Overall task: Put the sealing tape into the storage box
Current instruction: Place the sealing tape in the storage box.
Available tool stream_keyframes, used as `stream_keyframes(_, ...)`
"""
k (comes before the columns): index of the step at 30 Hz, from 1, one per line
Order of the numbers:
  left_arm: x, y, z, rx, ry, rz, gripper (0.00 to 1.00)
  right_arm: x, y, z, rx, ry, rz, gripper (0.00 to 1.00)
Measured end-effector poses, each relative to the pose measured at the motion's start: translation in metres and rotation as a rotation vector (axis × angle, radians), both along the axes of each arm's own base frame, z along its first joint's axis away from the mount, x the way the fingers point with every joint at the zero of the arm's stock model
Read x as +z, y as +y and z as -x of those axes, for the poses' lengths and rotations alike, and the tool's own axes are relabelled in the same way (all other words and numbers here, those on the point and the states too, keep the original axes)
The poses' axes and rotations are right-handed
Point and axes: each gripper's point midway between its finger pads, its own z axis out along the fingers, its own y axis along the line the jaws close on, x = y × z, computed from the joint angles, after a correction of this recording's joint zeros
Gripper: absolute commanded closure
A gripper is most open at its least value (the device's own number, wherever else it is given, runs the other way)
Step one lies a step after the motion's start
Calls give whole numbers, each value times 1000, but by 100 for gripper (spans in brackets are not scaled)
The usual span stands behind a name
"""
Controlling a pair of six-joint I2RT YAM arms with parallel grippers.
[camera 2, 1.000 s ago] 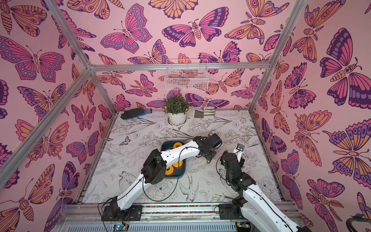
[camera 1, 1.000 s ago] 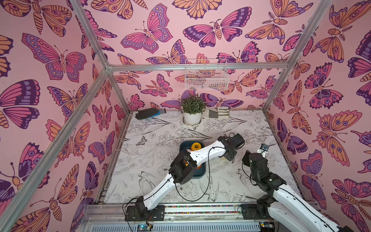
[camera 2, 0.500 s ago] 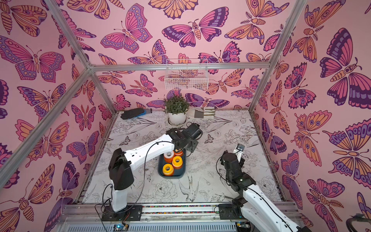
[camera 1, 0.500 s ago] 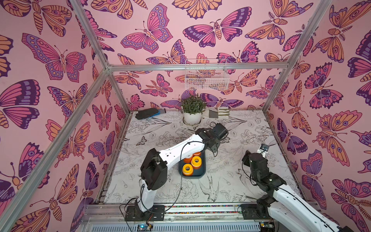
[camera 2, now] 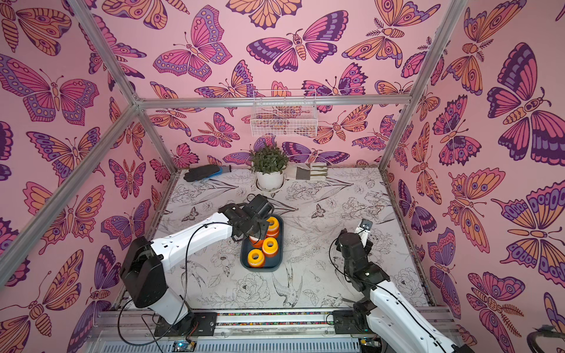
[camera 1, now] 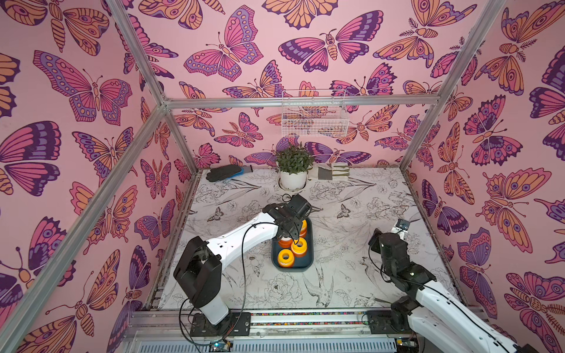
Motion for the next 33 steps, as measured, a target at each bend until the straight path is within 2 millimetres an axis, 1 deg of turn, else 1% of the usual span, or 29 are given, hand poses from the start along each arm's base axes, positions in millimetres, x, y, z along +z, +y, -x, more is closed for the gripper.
stream_keyframes(3,-6,3,-2,11,4,4,41,0,0,0,0,0,0,25)
stream_keyframes(7,-11,0,-9,18,6,29,42,0,0,0,0,0,0,25)
stream_keyframes(10,-18,0,-14,27,18,36,42,0,0,0,0,0,0,25)
stream_keyframes(14,-31,1,-14,32,42,35,41,0,0,0,0,0,0,25)
stream_keyframes(17,-37,3,-13,34,58,32,40,0,0,0,0,0,0,25)
stream_keyframes(23,-38,3,-15,39,57,45,37,0,0,0,0,0,0,25)
stream_keyframes(27,-39,3,-18,45,54,50,30,0,0,0,0,0,0,25)
stream_keyframes(33,-45,3,-18,47,66,42,28,0,0,0,0,0,0,25)
